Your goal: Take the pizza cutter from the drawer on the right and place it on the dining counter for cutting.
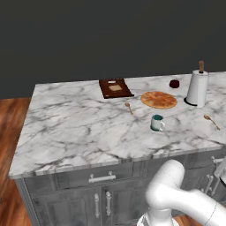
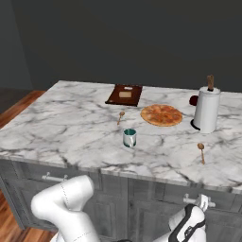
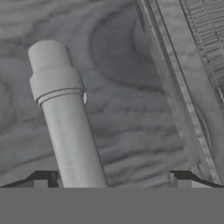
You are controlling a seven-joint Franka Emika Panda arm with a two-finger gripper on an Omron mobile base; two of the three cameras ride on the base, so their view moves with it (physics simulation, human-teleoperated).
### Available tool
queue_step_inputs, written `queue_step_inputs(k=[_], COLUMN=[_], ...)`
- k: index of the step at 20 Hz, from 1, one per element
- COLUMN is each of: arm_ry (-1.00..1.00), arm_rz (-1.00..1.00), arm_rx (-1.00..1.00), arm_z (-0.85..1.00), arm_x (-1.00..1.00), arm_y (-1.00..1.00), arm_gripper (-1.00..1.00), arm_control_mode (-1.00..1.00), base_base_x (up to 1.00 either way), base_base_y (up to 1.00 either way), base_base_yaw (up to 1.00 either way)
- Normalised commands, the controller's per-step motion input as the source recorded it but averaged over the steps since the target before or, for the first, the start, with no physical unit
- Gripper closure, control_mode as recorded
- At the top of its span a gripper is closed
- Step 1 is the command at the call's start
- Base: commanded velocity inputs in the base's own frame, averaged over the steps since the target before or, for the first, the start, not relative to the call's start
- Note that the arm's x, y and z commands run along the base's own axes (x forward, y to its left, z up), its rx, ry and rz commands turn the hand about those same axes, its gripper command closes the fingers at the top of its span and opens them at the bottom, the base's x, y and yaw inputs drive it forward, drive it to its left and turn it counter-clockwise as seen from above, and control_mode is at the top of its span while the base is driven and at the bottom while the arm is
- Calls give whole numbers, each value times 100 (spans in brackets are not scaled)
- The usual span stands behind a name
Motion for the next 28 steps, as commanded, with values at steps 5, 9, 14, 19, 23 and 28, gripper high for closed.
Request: queue_step_inputs(k=[5,9,14,19,23,28], arm_ry=[-3,0,0,0,0,0], arm_rz=[0,0,0,0,0,0], arm_rx=[0,0,0,0,0,0], arm_z=[-5,0,0,0,0,0], arm_x=[10,0,0,0,0,0], arm_y=[0,0,0,0,0,0], arm_gripper=[-100,-100,-100,-100,100,100], arm_control_mode=[-100,-100,-100,-100,-100,-100], base_base_x=[0,0,0,0,0,0], base_base_y=[0,0,0,0,0,0], base_base_yaw=[0,0,0,0,0,0])
